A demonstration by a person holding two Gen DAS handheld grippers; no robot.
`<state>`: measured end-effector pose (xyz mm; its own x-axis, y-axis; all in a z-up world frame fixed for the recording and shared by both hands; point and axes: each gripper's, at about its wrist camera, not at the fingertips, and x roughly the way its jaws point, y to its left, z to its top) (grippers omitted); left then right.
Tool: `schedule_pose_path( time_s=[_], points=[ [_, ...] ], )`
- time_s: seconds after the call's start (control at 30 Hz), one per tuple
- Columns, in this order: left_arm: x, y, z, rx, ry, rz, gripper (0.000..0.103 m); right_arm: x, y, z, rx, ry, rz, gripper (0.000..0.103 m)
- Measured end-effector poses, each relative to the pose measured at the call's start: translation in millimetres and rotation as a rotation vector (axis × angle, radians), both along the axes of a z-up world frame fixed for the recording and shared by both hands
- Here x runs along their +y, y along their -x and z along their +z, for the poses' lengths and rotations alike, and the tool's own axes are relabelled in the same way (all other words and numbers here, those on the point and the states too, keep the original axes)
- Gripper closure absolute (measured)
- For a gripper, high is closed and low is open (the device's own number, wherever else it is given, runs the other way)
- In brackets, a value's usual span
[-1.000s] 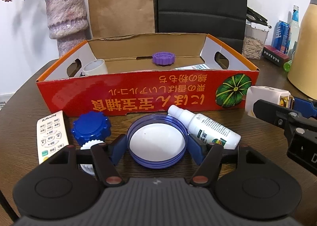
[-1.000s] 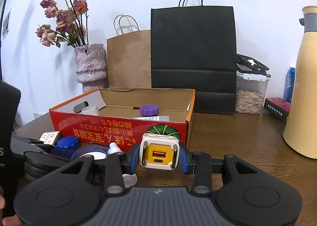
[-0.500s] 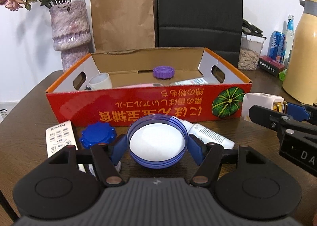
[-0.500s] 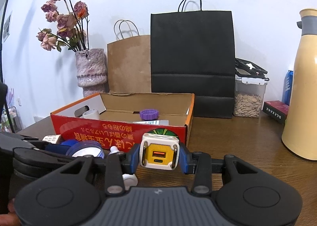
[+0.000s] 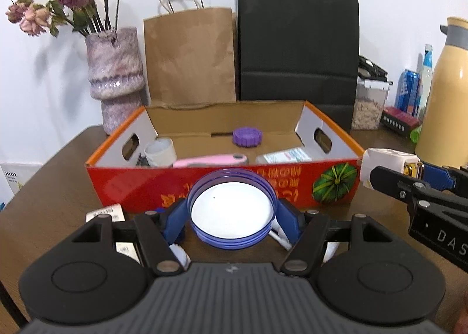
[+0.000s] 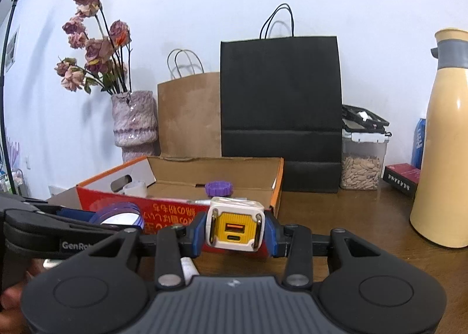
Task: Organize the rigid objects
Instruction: 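Carry lid with left gripper while right gripper carries charger cube into cardboard box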
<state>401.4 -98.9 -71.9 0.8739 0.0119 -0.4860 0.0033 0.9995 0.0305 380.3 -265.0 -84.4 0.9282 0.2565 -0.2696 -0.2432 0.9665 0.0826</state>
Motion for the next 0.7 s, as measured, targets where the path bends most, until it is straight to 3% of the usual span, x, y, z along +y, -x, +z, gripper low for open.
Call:
schedule_pose_path(
  time_s=[0.7],
  points=[
    [26.6,-22.4,31.5,-0.084,0.051,0.083,0.035,21.6,-14.5,19.5,-0.110,0.000,-0.024,0.063]
  ],
)
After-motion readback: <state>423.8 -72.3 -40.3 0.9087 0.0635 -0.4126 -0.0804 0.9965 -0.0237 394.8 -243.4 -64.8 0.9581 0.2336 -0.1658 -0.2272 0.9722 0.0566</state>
